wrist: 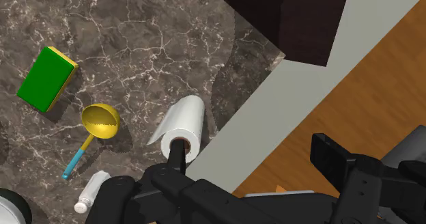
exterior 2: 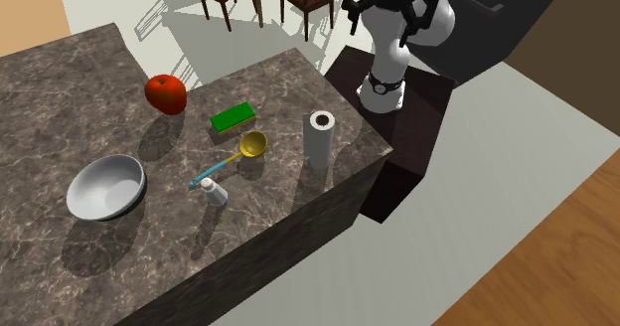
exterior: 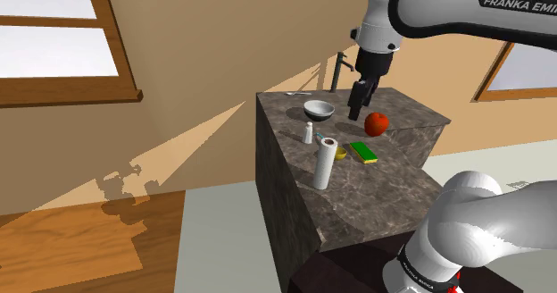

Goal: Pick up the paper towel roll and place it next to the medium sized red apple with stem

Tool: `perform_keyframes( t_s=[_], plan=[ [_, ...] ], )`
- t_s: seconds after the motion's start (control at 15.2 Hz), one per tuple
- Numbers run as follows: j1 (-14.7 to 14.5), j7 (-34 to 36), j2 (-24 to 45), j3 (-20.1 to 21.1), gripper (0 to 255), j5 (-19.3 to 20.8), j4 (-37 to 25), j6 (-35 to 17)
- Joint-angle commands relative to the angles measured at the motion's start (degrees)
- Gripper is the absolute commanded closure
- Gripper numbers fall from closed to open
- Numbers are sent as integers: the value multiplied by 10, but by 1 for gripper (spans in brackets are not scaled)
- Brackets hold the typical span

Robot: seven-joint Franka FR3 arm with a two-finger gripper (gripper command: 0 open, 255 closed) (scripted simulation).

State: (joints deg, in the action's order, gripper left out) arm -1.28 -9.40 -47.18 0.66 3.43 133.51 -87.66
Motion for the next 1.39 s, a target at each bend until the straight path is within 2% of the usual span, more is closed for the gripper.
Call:
perform_keyframes(
  t_s=[0.0, 0.53, 0.99, 1.32],
  plan=[
    [0, 0, 0, 0, 0, 0, 0, 0],
    [-19, -116, 93, -62, 0, 29, 61, -152],
    [-39, -218, 219, -111, 0, 35, 68, -282],
    [-38, -223, 235, -115, 0, 36, 90, -321]
  ],
)
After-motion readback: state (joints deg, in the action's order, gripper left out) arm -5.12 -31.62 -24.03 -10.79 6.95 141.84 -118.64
